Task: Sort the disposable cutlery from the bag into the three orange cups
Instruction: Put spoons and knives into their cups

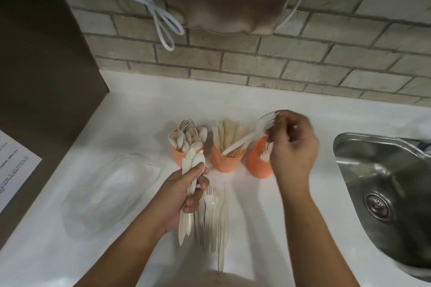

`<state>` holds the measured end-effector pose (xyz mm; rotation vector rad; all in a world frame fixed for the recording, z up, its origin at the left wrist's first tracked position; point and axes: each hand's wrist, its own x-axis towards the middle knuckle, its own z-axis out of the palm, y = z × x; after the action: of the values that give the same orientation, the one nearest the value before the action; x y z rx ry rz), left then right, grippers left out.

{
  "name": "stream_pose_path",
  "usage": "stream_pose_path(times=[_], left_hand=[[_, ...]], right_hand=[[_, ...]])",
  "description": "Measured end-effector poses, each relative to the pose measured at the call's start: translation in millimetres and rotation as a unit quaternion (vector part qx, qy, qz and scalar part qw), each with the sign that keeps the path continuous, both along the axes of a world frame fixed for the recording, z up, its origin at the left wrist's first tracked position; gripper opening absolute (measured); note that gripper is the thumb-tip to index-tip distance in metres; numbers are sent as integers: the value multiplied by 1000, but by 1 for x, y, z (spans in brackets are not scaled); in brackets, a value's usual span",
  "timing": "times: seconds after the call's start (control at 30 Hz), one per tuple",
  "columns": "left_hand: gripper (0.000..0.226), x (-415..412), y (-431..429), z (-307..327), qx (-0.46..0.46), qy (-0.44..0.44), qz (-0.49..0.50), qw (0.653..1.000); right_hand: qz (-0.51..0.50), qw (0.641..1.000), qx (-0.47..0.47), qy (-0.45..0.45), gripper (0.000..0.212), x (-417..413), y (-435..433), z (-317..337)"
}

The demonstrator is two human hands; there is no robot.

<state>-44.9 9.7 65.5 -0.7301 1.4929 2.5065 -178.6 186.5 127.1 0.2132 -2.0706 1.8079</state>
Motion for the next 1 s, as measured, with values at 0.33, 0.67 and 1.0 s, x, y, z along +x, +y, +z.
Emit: stream_pose_path(times=[0.33,0.67,1.0], left_hand=[[22,-25,16,19,21,41,-35,998],[31,-28,30,28,-48,73,-83,993],[35,-18,30,16,-97,42,-25,994]], right_hand=[[-71,956,248,139,17,-43,55,-17],[107,969,223,1,19,-4,24,-9],[284,934,77,-204,11,17,-12,-20]])
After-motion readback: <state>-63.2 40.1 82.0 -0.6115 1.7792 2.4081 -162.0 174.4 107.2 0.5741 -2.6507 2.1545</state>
